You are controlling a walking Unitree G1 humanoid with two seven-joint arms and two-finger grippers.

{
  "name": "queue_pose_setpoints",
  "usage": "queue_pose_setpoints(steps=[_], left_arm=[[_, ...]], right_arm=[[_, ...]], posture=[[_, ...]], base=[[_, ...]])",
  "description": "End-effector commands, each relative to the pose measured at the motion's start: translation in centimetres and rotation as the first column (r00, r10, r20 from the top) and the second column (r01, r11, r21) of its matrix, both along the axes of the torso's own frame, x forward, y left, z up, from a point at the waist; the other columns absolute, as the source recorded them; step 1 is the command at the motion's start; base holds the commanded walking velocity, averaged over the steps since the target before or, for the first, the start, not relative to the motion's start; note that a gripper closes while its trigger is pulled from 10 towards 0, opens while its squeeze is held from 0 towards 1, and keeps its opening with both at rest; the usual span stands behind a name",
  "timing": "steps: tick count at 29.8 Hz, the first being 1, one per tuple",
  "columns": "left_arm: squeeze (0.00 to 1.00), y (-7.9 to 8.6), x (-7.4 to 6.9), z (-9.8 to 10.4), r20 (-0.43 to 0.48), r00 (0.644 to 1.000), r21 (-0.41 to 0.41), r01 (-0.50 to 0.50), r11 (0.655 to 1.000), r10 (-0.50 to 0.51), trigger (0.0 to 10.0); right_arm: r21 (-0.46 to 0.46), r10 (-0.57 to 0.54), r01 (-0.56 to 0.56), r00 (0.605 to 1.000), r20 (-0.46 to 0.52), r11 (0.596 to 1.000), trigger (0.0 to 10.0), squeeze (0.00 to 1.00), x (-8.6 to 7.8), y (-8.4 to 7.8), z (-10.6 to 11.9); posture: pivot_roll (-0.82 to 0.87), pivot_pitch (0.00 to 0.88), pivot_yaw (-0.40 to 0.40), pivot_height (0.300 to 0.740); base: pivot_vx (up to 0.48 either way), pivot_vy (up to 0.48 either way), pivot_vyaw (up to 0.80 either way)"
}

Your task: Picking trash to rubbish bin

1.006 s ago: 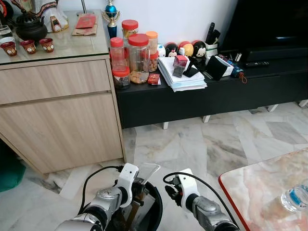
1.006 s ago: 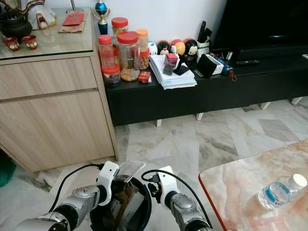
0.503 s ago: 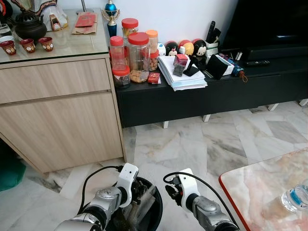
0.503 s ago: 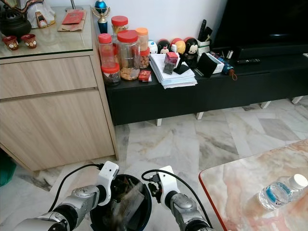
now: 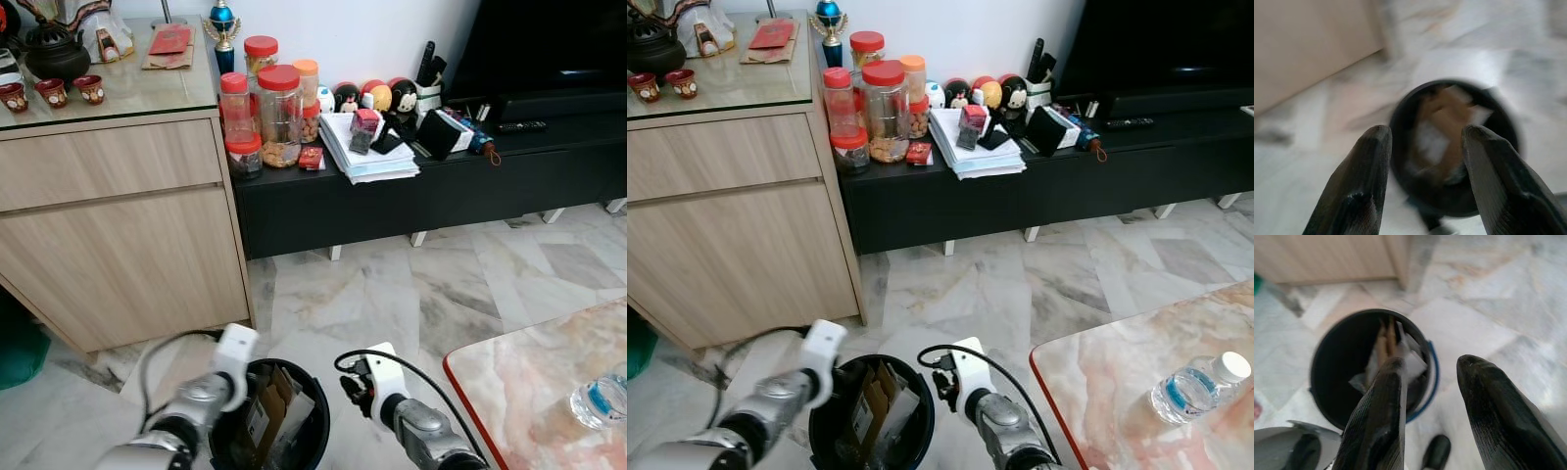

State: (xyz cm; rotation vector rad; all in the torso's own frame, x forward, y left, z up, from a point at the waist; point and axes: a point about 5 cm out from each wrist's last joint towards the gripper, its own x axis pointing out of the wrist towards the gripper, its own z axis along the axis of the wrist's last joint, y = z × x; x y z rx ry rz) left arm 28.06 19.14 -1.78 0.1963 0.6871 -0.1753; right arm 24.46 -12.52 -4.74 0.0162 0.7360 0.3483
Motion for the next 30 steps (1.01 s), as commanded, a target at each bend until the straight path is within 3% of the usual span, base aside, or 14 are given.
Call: queue_pose_setpoints(steps=[1, 8, 13, 16, 19, 30], left_arm=[[0.00, 0.2, -1.1, -0.9, -0.036, 0.999, 0.001, -0.033, 0.999, 0.033, 10.0], [0.00, 4.0, -5.3, -3.2, -0.085, 0.957, 0.066, -0.272, 0.960, 0.277, 10.0], [0.00, 4.6, -6.7, -3.9, -0.086, 0.925, 0.080, -0.364, 0.928, 0.370, 10.0], [0.00, 4.7, -7.1, -4.1, -0.087, 0.920, 0.086, -0.375, 0.923, 0.382, 10.0], [0.00, 4.5, -8.3, -4.8, -0.118, 0.916, 0.110, -0.372, 0.922, 0.384, 10.0], [0.00, 5.0, -10.1, -5.7, -0.159, 0.879, 0.121, -0.435, 0.892, 0.450, 10.0]], right_arm=[[-0.011, -0.040, 0.040, 0.999, -0.025, 0.999, 10.0, 0.00, -0.5, -0.5, -0.4], [-0.037, -0.175, 0.173, 0.980, -0.092, 0.984, 10.0, 0.00, -3.0, -2.3, -2.1], [-0.092, -0.223, 0.212, 0.965, -0.135, 0.973, 10.0, 0.00, -4.6, -3.4, -3.0], [-0.096, -0.244, 0.232, 0.960, -0.140, 0.968, 10.0, 0.00, -4.9, -3.6, -3.1], [-0.113, -0.286, 0.270, 0.944, -0.162, 0.956, 10.0, 0.00, -5.7, -4.2, -3.5], [-0.118, -0.288, 0.270, 0.940, -0.183, 0.956, 10.0, 0.00, -6.2, -3.8, -3.8]], posture=[[0.04, 0.066, -0.057, 0.740], [0.03, 0.065, -0.050, 0.740], [0.05, 0.062, -0.055, 0.740], [0.05, 0.062, -0.055, 0.740], [0.04, 0.056, -0.052, 0.740], [0.04, 0.027, -0.037, 0.740]], base=[[0.000, 0.000, 0.00], [0.000, 0.000, 0.00], [0.000, 0.000, 0.00], [0.000, 0.000, 0.00], [0.000, 0.000, 0.00], [0.000, 0.000, 0.00]])
